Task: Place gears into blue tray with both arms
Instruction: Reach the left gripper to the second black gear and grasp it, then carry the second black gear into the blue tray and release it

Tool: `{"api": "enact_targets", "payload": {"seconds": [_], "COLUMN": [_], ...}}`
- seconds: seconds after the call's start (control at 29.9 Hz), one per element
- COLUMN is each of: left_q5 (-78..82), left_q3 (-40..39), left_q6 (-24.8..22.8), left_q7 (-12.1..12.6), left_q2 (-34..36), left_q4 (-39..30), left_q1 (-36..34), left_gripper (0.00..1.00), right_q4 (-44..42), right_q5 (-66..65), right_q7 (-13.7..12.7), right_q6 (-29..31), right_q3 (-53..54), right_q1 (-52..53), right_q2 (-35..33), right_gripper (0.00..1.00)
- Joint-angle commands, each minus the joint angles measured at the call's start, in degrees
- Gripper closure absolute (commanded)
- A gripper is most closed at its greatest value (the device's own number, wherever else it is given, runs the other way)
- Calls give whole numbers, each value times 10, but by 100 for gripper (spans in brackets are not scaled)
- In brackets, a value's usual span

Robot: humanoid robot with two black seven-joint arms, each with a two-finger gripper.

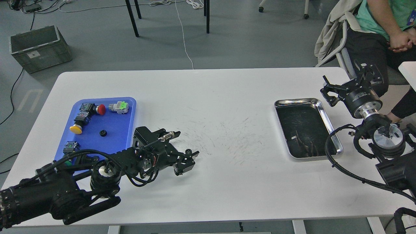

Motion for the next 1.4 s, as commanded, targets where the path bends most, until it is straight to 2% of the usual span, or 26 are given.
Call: {"api": "enact_targets", "payload": {"seconds": [0.0, 0.13, 0.23, 0.43, 0.5, 0.53, 0.64, 0.74, 0.87, 0.97, 1.17, 1.37], "left_q5": [3, 9, 9, 9, 8, 7, 7, 6, 2, -4, -87, -151], "left_q3": [-1, -2, -1, -2, -2, -3, -7, -10, -20, -42, -52, -64], "left_q6": [1, 1, 0, -6, -15, -16, -17, -17, -17, -23, -29, -4], "left_q7": [0, 1, 2, 11, 12, 12, 12, 14, 15, 15, 15, 15], "left_q2": [-23, -35, -35, -35, -33, -33, -27, -23, -12, 13, 118, 218], "left_q4": [21, 34, 36, 47, 47, 47, 45, 44, 34, 5, -40, -44], "left_q1": [14, 15, 16, 24, 26, 31, 39, 39, 25, -16, -105, -99], "left_gripper": [7, 15, 35, 56, 74, 78, 80, 89, 92, 92, 92, 92], "right_q4": [1, 1, 1, 1, 1, 1, 1, 1, 1, 0, 0, -5], "right_q5": [0, 0, 0, 0, 0, 0, 0, 0, 0, 0, 0, 0], "right_q7": [0, 0, 0, 0, 0, 0, 0, 0, 0, 0, 0, 0], "right_q6": [2, 2, 1, 1, 2, 1, 1, 1, 0, 0, 0, 0], "right_q3": [0, 0, 0, 0, 0, 0, 0, 0, -1, -1, 0, 0], "right_q1": [1, 2, 0, 0, 0, 0, 0, 0, 0, 0, 6, 7], "right_q2": [0, 0, 0, -1, -1, -1, -1, -1, -2, -3, -4, -5], "right_gripper": [2, 2, 2, 2, 2, 2, 2, 2, 2, 2, 2, 2]}}
